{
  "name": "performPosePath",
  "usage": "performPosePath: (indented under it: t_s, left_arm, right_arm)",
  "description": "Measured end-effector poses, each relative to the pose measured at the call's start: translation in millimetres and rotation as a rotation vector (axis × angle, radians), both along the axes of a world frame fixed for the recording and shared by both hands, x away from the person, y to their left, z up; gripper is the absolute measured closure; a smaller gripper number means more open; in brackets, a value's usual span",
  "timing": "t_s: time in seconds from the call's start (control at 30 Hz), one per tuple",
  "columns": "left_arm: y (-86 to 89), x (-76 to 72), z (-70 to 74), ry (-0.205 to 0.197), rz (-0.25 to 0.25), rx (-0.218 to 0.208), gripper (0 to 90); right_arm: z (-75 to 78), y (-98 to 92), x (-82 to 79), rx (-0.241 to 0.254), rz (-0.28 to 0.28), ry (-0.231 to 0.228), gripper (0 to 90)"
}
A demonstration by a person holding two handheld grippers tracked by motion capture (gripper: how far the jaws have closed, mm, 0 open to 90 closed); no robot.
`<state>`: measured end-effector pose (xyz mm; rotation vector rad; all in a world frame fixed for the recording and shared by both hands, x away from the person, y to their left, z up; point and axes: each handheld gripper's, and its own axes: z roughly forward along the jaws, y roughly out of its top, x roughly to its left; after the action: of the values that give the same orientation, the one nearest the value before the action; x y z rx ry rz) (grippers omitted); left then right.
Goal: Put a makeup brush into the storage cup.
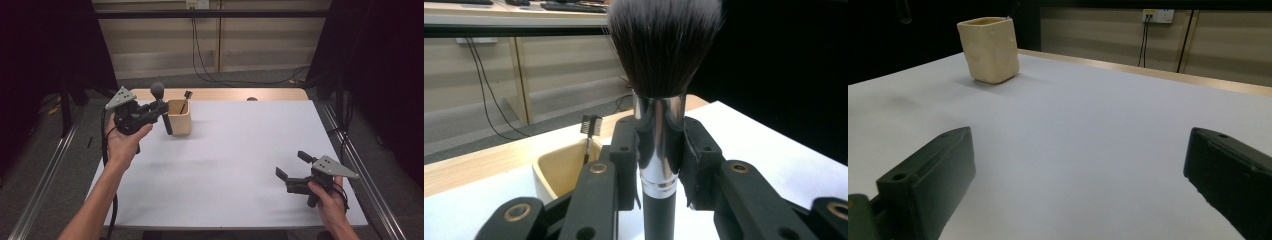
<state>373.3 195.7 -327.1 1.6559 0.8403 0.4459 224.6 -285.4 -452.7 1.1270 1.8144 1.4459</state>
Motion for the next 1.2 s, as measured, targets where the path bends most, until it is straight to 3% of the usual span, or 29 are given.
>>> performPosePath:
  t_s: [0.33, 0.47, 0.73, 0.97, 1.1, 1.2]
  left_arm:
    - [-7.2, 23.6, 2.9, -0.001, 0.031, 0.002, 71.0]
    - [-11.8, 35.9, 2.8, -0.008, 0.013, 0.020, 71.0]
    - [-15.2, 50.5, 8.5, -0.025, 0.047, 0.013, 71.0]
    - [-19.2, 60.5, 0.0, -0.029, 0.062, 0.036, 71.0]
    - [-17.0, 68.3, -3.3, -0.032, 0.080, 0.009, 71.0]
    - [-17.3, 73.1, -5.8, -0.036, 0.090, 0.026, 71.0]
  right_arm:
    - [-1.9, 1.3, 0.5, 0.004, 0.020, 0.011, 0.0]
    - [-1.6, 1.7, 0.0, 0.006, 0.020, 0.008, 0.0]
    - [-1.8, 2.3, -0.5, 0.001, 0.036, 0.008, 0.0]
    - [-1.2, 3.7, -1.3, -0.005, 0.042, 0.005, 0.0]
    - [-1.1, 3.8, -1.4, -0.006, 0.043, 0.004, 0.0]
    - [-1.0, 3.6, -1.5, -0.004, 0.043, 0.005, 0.0]
